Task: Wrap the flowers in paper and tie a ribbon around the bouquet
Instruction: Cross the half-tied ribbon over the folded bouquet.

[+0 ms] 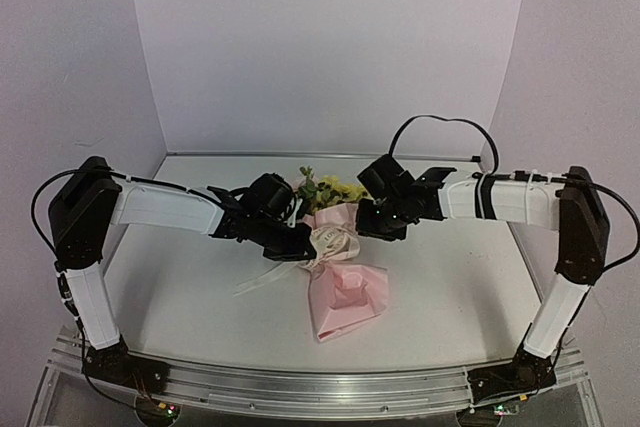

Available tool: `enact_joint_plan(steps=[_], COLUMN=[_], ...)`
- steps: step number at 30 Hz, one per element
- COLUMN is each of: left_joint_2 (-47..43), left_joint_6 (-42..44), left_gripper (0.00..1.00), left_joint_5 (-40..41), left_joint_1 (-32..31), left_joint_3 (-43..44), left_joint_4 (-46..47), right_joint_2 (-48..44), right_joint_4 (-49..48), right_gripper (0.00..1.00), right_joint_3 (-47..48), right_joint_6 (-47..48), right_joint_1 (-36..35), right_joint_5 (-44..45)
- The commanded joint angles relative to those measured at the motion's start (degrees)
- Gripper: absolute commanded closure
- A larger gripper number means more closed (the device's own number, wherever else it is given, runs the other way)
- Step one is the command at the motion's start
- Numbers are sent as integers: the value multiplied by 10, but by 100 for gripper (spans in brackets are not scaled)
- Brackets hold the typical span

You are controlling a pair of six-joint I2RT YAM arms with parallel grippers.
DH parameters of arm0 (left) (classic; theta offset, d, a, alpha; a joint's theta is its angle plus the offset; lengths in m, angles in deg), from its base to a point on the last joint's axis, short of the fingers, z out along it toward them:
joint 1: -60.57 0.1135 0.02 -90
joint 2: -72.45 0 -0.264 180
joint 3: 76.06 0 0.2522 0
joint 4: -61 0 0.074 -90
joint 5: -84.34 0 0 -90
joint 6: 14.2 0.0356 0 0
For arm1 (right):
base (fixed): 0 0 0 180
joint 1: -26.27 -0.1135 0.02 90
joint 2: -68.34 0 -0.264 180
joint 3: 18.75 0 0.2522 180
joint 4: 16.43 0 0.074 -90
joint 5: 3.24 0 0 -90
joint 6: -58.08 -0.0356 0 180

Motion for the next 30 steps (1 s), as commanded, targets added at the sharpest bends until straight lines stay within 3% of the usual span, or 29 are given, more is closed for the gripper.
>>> enact_joint_plan(steps=[1, 21, 28, 30], left_joint_2=[2, -1, -2, -2], left_joint_6=[-3, -1, -2, -3], left_gripper=[100, 100, 100, 100], left_joint_5=[-3, -4, 0, 3], left_joint_1=[3, 3, 3, 3], left_joint_3=[27, 27, 25, 24], left_joint_4=[7, -1, -1, -2], right_joint_2=[25, 89, 53, 38], right_joint_4=[-21, -28, -28, -28], right_gripper=[71, 71, 72, 77], right_joint_3=[13, 66, 55, 50], right_joint_6=[85, 101, 96, 96], right_joint_1=[3, 6, 5, 5], right_joint_5=[-39, -36, -30, -27])
